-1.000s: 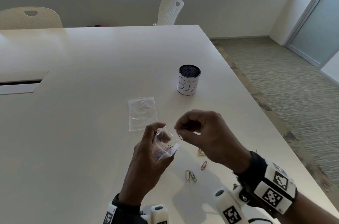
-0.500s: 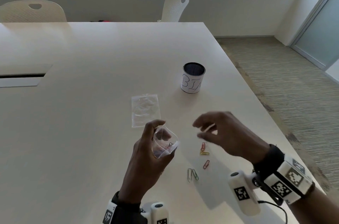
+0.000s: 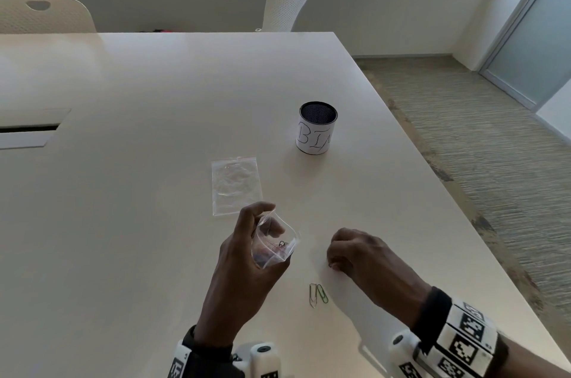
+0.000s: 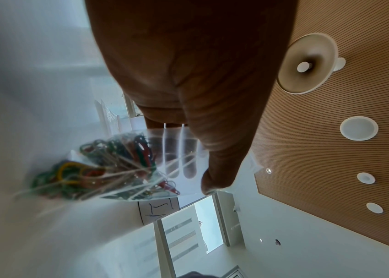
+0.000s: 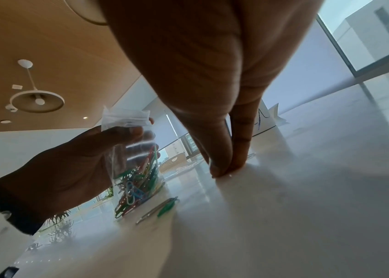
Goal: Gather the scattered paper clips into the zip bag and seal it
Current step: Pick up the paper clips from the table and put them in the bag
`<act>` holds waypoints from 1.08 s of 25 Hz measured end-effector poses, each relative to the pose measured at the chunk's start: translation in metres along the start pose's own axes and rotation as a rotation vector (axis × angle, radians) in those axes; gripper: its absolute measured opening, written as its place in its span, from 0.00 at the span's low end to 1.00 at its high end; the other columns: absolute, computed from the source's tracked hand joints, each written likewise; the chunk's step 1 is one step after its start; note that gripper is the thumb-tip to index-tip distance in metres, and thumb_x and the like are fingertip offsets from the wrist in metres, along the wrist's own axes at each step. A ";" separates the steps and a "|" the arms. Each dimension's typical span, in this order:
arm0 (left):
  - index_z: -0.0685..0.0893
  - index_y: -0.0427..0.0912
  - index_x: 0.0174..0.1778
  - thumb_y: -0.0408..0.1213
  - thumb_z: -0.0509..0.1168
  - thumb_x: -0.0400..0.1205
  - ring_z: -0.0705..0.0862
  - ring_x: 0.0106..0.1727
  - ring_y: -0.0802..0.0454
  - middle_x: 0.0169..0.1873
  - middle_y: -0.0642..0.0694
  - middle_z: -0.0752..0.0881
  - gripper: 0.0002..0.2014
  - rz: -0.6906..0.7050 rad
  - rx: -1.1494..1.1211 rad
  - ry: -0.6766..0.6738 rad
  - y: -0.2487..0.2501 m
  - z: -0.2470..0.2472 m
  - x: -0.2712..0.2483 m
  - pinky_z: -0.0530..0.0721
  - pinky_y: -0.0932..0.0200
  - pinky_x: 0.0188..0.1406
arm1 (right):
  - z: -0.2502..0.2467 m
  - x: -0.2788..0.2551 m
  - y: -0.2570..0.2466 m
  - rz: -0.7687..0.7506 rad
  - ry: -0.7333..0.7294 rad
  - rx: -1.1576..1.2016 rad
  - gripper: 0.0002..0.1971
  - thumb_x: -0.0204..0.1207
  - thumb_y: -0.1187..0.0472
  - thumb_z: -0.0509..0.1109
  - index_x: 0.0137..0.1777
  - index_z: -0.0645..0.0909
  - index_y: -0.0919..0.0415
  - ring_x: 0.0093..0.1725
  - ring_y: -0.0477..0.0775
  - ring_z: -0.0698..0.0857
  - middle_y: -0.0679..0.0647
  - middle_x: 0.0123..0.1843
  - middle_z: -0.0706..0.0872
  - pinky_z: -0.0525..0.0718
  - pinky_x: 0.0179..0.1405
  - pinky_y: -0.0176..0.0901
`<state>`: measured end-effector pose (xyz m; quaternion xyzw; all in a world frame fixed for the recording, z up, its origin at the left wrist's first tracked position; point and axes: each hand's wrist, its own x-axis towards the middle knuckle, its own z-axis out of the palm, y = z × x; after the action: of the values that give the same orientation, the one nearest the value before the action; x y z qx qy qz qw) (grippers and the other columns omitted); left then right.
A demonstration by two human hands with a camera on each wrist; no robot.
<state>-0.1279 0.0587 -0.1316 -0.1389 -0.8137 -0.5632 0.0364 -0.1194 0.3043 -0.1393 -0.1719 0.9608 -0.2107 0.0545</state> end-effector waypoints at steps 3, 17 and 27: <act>0.74 0.60 0.70 0.32 0.81 0.77 0.91 0.48 0.55 0.52 0.59 0.89 0.31 -0.002 0.001 0.002 0.000 -0.001 -0.001 0.91 0.62 0.40 | -0.003 0.007 -0.001 0.041 0.019 0.011 0.03 0.84 0.61 0.74 0.47 0.86 0.55 0.43 0.48 0.87 0.47 0.50 0.86 0.87 0.45 0.43; 0.74 0.60 0.71 0.34 0.81 0.77 0.90 0.50 0.54 0.51 0.58 0.88 0.32 0.008 0.012 -0.002 0.000 0.000 -0.002 0.92 0.58 0.44 | -0.012 0.019 -0.009 0.090 -0.168 -0.053 0.04 0.87 0.59 0.69 0.50 0.82 0.52 0.48 0.53 0.84 0.49 0.52 0.83 0.81 0.46 0.41; 0.74 0.58 0.71 0.36 0.80 0.77 0.89 0.52 0.55 0.50 0.58 0.89 0.31 0.021 0.005 0.009 0.001 0.000 -0.002 0.91 0.64 0.43 | -0.019 0.021 -0.021 0.123 -0.250 -0.056 0.04 0.90 0.60 0.63 0.51 0.75 0.55 0.45 0.55 0.82 0.54 0.51 0.84 0.76 0.42 0.43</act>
<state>-0.1260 0.0583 -0.1310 -0.1447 -0.8135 -0.5613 0.0462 -0.1363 0.2861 -0.1135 -0.1389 0.9607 -0.1572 0.1817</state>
